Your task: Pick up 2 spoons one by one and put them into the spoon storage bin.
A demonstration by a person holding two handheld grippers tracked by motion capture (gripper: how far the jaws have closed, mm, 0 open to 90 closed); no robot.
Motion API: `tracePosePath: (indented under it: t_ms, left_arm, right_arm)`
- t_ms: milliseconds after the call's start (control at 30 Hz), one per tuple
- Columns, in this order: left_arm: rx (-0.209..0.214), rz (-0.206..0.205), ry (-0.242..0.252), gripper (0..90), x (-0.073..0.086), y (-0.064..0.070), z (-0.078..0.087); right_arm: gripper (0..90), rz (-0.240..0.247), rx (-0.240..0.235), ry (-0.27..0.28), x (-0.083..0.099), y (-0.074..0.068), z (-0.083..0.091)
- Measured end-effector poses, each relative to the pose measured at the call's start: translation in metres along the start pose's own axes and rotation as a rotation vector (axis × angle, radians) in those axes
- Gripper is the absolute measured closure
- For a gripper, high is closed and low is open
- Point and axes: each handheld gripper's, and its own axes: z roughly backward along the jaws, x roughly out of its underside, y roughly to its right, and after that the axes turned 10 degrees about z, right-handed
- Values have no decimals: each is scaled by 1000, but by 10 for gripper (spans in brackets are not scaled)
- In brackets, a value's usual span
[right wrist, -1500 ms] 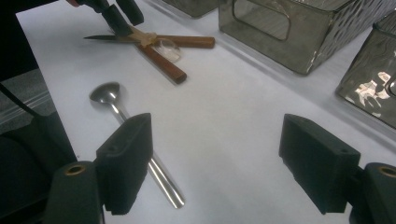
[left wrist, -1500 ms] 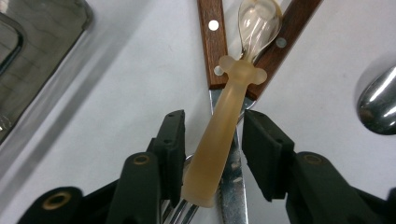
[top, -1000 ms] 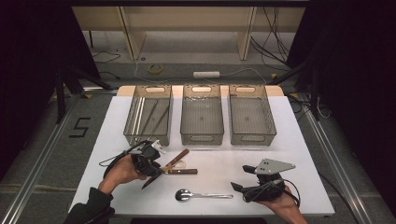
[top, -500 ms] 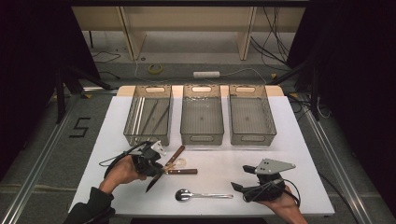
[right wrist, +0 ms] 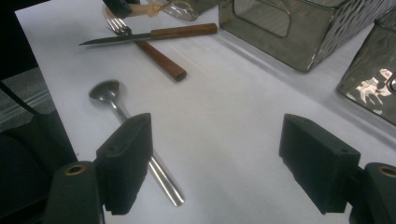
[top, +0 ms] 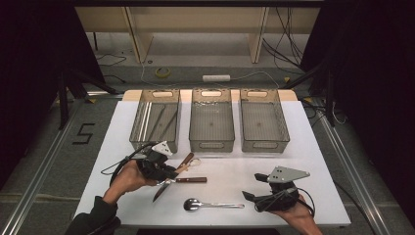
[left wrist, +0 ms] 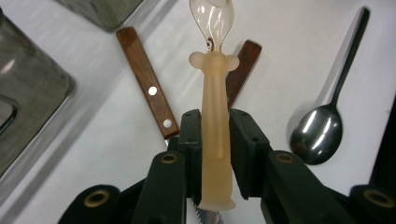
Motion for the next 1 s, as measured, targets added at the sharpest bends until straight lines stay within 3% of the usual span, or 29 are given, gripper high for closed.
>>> tracePosePath:
  t_ms: [300, 533, 700, 1000]
  left_arm:
    - [6, 72, 121, 747, -7, 2, 10]
    - [-14, 131, 203, 747, -11, 1, 16]
    - [-24, 146, 221, 747, -12, 1, 16]
    - [-33, 171, 310, 747, -21, 1, 19]
  right_arm:
    - [268, -1, 0, 0, 0, 0, 0]
    - [268, 0, 1, -3, 0, 0, -1]
    - [268, 1, 1, -2, 0, 0, -1]
    - [267, -1, -1, -2, 0, 0, -1]
